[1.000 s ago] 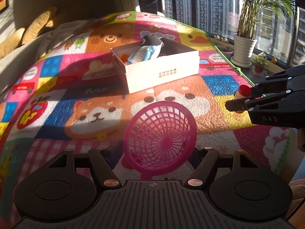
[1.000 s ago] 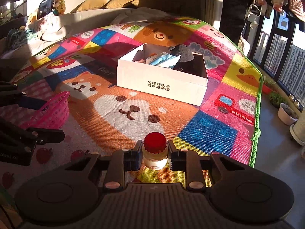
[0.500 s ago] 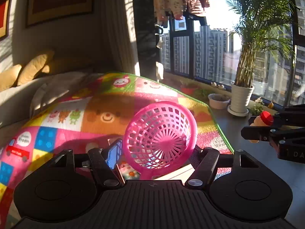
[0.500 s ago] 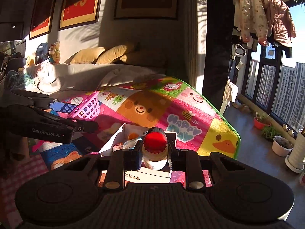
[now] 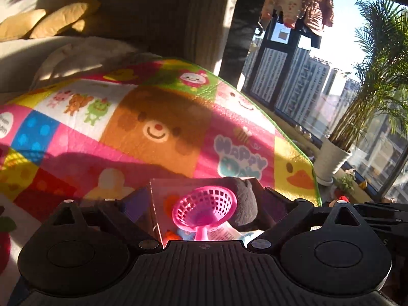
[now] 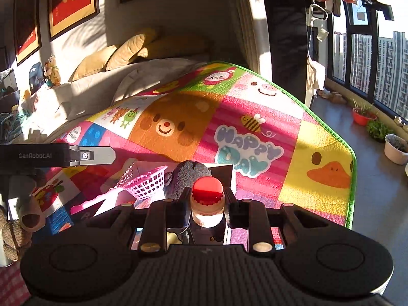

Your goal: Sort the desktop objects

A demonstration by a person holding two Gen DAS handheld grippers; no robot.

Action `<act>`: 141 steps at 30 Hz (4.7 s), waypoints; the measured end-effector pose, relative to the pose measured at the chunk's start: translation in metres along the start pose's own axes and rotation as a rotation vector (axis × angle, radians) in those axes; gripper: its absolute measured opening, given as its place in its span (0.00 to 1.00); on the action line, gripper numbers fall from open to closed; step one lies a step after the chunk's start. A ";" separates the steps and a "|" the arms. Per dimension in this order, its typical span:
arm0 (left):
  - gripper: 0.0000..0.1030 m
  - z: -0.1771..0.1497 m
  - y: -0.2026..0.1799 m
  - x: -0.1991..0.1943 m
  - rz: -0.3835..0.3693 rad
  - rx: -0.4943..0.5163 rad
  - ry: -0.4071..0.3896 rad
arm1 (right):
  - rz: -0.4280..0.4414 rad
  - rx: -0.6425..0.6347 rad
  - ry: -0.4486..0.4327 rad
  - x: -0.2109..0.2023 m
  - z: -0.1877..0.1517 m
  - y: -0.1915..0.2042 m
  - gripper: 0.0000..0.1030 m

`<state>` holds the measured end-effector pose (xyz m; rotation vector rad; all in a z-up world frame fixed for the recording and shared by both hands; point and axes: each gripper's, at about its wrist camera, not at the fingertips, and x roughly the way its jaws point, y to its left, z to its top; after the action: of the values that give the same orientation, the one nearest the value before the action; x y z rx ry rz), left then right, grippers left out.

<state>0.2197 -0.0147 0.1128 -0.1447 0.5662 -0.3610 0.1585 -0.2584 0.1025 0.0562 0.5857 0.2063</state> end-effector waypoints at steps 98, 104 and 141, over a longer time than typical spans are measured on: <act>1.00 -0.159 0.009 -0.059 0.277 0.127 0.134 | -0.071 0.101 0.184 0.008 -0.133 0.079 1.00; 1.00 -0.167 0.008 -0.064 0.373 0.078 0.125 | -0.175 -0.015 0.175 0.006 -0.152 0.101 1.00; 1.00 -0.167 0.010 -0.063 0.372 0.041 0.128 | -0.191 0.016 0.104 0.016 -0.155 0.092 1.00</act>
<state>0.0824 0.0123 0.0025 0.0247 0.6974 -0.0194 0.0694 -0.1659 -0.0255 0.0045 0.6926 0.0195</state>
